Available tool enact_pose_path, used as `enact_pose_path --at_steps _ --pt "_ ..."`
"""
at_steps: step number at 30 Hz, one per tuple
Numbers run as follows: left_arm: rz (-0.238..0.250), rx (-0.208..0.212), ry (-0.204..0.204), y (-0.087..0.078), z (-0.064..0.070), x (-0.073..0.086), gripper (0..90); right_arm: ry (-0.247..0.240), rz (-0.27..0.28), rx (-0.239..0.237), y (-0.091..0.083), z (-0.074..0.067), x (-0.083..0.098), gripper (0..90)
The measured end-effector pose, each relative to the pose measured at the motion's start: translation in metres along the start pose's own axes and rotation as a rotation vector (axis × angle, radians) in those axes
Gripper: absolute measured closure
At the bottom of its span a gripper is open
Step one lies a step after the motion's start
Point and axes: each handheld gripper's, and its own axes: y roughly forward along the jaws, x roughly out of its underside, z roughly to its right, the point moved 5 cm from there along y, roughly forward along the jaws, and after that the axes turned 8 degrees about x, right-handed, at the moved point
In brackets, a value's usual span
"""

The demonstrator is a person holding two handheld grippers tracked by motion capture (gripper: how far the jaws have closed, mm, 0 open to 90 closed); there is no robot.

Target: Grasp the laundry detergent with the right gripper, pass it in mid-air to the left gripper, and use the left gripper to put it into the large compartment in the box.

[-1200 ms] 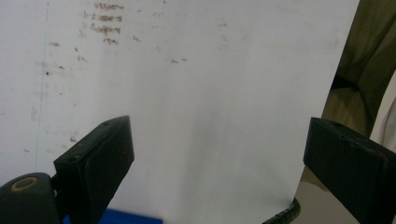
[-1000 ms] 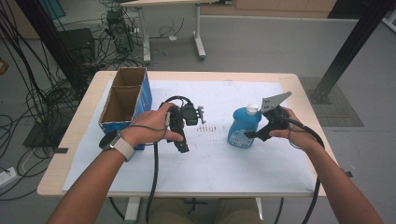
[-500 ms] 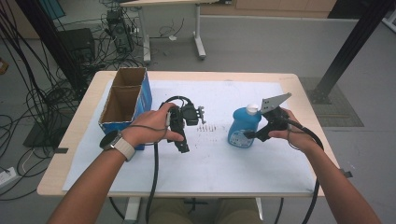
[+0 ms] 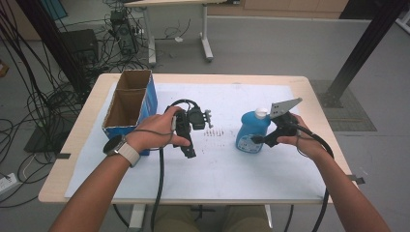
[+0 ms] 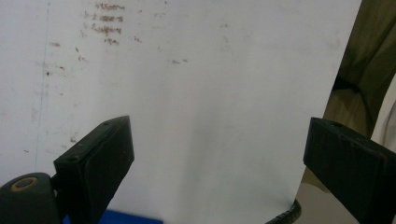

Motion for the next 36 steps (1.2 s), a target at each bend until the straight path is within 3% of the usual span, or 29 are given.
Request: enact_pose_path --at_steps 36 --pt "0.005 -0.003 -0.003 -0.0001 -0.0014 0.0011 8.9 0.019 0.045 0.006 0.0030 -0.0029 0.0017 21.1"
